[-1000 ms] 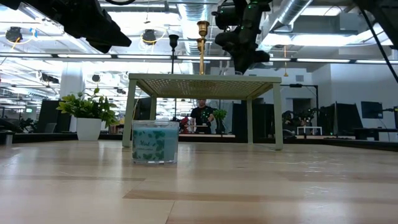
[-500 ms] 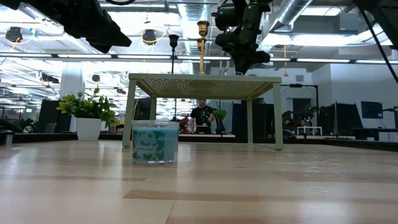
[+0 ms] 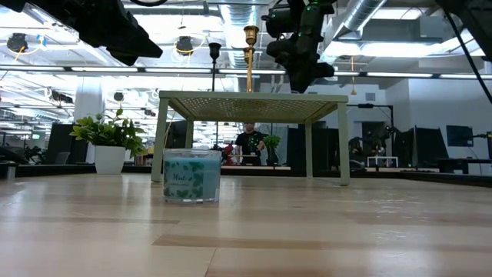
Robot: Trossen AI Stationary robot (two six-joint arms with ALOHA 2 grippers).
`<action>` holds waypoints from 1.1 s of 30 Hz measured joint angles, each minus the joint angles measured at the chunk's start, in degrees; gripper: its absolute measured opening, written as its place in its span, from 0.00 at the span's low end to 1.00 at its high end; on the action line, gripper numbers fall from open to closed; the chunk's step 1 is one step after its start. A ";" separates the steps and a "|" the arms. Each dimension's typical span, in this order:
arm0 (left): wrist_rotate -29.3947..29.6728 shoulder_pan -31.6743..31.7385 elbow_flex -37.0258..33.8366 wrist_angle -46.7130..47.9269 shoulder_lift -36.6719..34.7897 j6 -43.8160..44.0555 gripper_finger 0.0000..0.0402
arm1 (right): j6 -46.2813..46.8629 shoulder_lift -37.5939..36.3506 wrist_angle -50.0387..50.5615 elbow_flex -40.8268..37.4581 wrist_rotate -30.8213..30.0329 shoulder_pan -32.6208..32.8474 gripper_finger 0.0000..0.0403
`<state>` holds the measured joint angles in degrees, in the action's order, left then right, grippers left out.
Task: Pick & Place candle stick holders
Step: Put the purple scented candle on the shelf, then put the blue scented candle on the shelf
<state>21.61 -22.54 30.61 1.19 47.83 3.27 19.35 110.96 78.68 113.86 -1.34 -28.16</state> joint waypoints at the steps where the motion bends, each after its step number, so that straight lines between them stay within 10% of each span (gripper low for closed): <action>1: -0.01 0.00 0.00 0.00 0.00 0.00 0.02 | -0.34 0.00 0.61 0.79 0.00 0.00 0.15; 14: -0.01 0.01 0.02 0.02 0.00 0.00 0.02 | -3.08 -0.16 11.34 17.60 -0.02 6.01 0.15; 33: -0.01 0.02 0.04 0.03 0.00 0.00 0.02 | -4.60 -9.72 11.35 18.15 -7.33 27.84 0.15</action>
<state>21.60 -22.53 30.65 1.22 47.83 3.27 14.75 101.24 90.03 132.00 -8.67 -0.32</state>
